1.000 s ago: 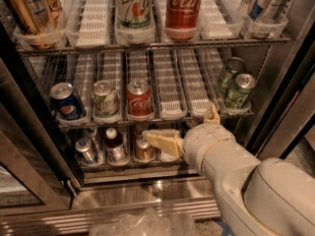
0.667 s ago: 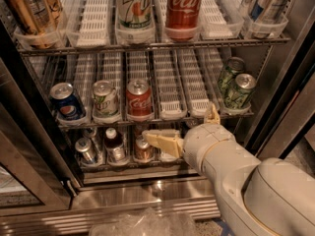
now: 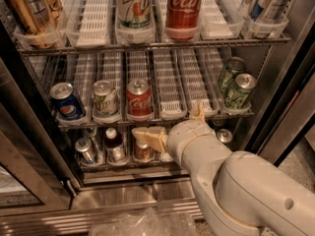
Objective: Pick coke can from middle shelf of fridge
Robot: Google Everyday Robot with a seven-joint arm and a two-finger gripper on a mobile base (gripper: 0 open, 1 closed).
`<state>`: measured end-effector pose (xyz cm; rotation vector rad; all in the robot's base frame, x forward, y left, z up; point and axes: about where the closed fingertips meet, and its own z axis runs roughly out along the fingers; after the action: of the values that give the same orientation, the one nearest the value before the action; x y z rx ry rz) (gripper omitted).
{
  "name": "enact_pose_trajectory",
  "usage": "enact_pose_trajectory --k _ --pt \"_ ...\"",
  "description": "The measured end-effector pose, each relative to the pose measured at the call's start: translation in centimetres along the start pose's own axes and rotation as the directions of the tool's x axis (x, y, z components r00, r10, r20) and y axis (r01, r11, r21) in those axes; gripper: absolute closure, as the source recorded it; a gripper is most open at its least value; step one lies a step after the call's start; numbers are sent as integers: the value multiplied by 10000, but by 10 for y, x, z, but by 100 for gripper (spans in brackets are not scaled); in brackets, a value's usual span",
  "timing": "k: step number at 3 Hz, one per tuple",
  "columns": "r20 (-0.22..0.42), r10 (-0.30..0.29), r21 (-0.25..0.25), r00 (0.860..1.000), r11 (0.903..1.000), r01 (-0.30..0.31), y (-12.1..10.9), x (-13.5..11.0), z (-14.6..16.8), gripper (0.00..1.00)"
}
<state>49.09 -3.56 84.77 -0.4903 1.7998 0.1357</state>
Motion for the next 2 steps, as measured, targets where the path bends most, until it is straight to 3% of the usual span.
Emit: enact_pose_trajectory --k 1,2 --pt "1 0 -2 10000 10000 0 0 0 0 0" --pt "-16 194 -821 9998 9964 -195 14 0 11 0"
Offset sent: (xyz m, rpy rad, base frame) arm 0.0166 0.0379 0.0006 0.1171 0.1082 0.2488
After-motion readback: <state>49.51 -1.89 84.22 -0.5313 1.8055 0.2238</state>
